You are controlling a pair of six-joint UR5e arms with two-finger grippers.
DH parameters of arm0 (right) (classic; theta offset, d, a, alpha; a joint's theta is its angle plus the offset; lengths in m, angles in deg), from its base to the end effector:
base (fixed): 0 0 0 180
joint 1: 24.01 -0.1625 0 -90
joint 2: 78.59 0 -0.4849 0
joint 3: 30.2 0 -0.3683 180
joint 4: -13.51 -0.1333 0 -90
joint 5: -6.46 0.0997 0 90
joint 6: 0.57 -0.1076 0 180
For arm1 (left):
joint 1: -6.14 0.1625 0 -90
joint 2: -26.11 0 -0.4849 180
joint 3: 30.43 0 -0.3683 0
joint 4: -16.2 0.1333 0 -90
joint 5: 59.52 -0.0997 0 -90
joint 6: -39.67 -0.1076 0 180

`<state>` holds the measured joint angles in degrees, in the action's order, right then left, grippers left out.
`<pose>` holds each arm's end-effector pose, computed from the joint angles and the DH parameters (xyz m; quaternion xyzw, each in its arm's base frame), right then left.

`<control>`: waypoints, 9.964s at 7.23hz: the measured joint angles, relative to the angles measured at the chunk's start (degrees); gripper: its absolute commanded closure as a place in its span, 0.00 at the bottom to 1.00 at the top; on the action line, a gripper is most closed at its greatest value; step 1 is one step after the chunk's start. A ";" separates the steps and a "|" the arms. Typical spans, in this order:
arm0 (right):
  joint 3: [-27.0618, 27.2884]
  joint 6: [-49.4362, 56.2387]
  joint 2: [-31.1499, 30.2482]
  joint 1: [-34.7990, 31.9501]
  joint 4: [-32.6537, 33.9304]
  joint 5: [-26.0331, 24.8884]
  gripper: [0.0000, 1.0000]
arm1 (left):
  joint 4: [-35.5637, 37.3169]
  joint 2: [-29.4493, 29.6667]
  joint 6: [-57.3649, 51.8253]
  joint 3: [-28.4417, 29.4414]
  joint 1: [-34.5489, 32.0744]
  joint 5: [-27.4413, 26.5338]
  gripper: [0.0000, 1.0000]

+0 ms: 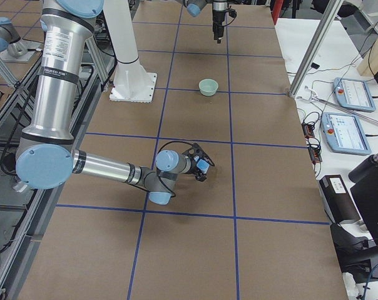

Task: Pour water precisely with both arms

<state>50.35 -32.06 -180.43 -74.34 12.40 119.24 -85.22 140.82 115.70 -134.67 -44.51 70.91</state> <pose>-0.1664 -0.3442 0.7115 0.3620 -0.4581 -0.1701 0.7938 0.3413 -0.5165 0.3469 -0.0508 0.5046 -0.1276 0.8523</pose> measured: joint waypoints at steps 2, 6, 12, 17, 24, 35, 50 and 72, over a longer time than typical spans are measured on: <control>-0.10 -0.05 0.21 0.15 -0.23 -0.07 0.67 | 0.00 -0.51 0.00 -0.20 -0.06 -0.06 0.20; 0.56 1.38 2.61 0.25 -0.30 -0.31 1.00 | 0.00 -0.73 -0.03 -0.31 -0.48 -0.01 0.19; 18.82 -5.32 19.44 6.73 40.59 -6.81 1.00 | 0.00 -4.17 -8.44 1.51 -3.58 0.32 0.19; 19.05 -3.69 48.09 19.64 86.67 -13.91 1.00 | -0.18 -4.64 -18.93 9.00 -7.26 0.43 0.19; 1.57 32.41 72.16 22.54 123.63 -25.21 1.00 | -0.84 -4.96 -19.34 10.48 -7.44 0.44 0.19; -10.80 51.60 79.58 28.84 135.76 -44.70 1.00 | -0.85 -5.10 -19.06 10.72 -7.44 0.44 0.19; 33.25 -4.91 27.21 3.76 93.82 -12.20 1.00 | -0.19 -4.44 -16.82 7.54 -7.48 0.44 0.19; 10.97 -37.33 2.57 -1.87 33.93 -16.14 0.01 | -0.01 -4.43 -13.08 5.39 -7.21 0.35 0.19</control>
<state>61.33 -69.39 -177.86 -76.21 46.34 103.10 -85.23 136.39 102.62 -129.28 -51.73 71.26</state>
